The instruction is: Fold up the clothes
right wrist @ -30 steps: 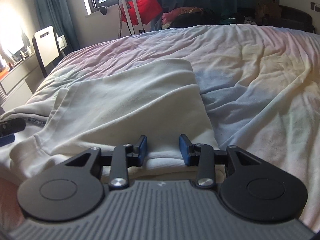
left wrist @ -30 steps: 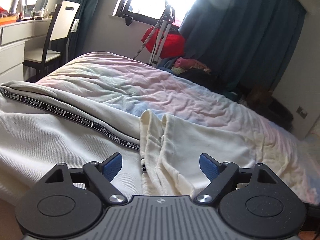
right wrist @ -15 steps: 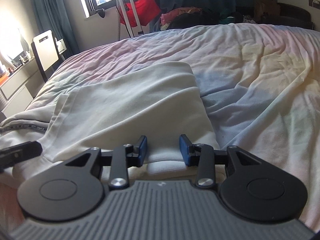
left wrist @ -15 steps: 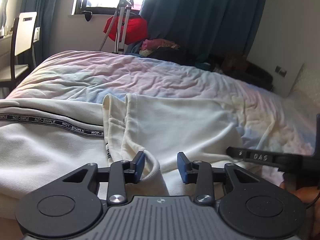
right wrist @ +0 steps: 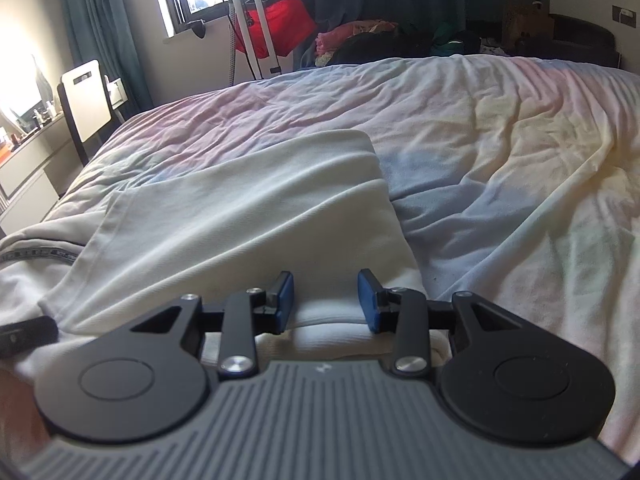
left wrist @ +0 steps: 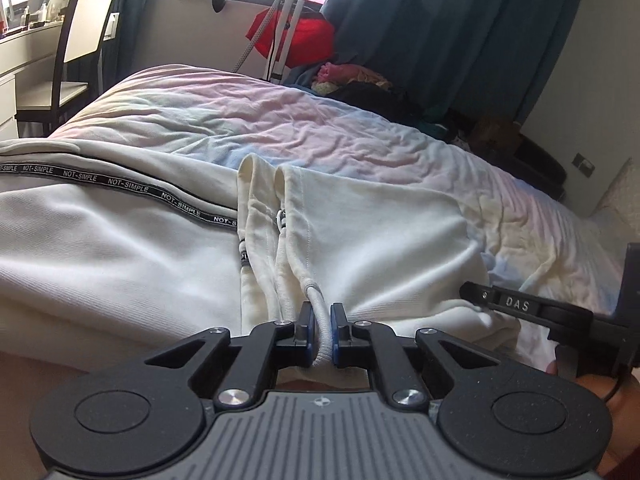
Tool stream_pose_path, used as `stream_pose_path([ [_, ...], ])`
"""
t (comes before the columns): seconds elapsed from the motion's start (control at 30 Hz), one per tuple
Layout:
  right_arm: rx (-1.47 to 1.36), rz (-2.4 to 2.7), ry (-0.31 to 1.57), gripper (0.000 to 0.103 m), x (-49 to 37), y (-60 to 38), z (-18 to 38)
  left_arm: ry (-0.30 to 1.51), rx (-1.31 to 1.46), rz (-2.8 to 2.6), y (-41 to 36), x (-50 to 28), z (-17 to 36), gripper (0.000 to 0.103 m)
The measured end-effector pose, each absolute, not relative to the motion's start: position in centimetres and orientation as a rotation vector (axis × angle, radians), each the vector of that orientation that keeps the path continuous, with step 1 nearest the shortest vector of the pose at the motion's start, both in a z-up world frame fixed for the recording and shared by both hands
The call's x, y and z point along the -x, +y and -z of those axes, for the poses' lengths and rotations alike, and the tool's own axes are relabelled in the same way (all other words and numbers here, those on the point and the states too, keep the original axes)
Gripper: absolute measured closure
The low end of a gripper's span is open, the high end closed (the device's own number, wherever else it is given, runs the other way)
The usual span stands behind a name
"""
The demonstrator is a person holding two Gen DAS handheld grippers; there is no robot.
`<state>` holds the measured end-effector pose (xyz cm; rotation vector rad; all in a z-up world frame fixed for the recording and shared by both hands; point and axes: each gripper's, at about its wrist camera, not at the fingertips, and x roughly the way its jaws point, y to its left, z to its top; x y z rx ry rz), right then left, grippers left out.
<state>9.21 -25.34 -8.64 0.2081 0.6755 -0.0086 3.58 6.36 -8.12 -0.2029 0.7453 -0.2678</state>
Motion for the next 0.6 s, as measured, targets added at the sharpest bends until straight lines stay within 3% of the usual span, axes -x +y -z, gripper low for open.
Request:
stream_pose_path([
  [0.07, -0.199, 0.012, 0.680, 0.065, -9.4, -25.3, 8.8, 0.750, 0.194, 0.285, 6.4, -3.5, 8.0, 0.094],
  [0.13, -0.197, 0.013, 0.680, 0.065, -9.4, -25.3, 8.8, 0.752, 0.215, 0.298, 6.8, -3.8, 7.6, 0.087],
  [0.2, -0.207, 0.012, 0.681, 0.065, -9.3, -25.4, 8.7, 0.746, 0.244, 0.323, 7.5, -4.4, 6.8, 0.066],
  [0.3, -0.225, 0.015, 0.682, 0.065, -9.3, -25.7, 8.5, 0.712, 0.256, 0.329, 8.3, -6.0, 5.4, 0.052],
  [0.6, -0.250, 0.057, 0.657, 0.064, -9.8, -26.3, 8.1, 0.763, 0.247, 0.342, 6.3, -17.9, 7.1, 0.054],
])
